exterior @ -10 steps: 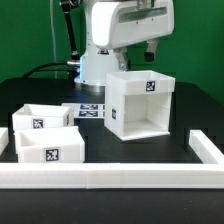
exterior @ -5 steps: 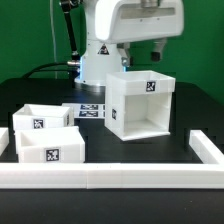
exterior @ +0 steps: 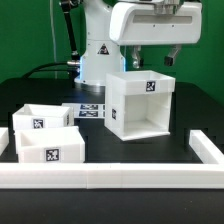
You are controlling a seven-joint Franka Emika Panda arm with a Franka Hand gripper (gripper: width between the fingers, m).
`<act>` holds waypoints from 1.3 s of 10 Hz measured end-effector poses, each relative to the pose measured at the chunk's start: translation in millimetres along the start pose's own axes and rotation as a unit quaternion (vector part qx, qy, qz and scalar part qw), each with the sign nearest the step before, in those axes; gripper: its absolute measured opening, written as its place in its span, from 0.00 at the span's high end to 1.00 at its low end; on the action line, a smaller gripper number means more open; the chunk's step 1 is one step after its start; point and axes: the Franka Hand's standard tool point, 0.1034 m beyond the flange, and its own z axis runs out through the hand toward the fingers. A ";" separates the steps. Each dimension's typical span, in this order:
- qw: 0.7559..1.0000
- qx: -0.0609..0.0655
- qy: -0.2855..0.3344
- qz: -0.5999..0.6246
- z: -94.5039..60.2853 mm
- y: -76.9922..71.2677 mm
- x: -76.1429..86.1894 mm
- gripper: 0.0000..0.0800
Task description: Assemble drawer
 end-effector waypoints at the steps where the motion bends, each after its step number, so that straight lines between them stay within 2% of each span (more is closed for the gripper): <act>1: 1.000 -0.001 0.009 -0.002 3.1 -3.0 1.0 0.19; 3: 1.000 0.003 0.017 -0.005 19.8 -17.0 -6.2 0.19; 6: 0.999 0.025 0.006 0.020 40.0 -19.6 -11.3 0.19; 9: 0.999 0.026 0.004 0.023 40.8 -18.3 -11.8 0.20; 11: 0.999 0.029 0.002 0.029 39.1 -18.0 -10.6 0.65; 12: 0.999 0.029 0.002 0.029 39.2 -17.9 -10.5 0.82; 13: 0.999 0.029 0.002 0.029 39.3 -17.5 -10.7 0.82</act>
Offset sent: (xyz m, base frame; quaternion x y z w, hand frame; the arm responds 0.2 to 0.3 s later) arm -0.0071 0.0181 -0.0232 0.0346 0.0205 0.0765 0.9963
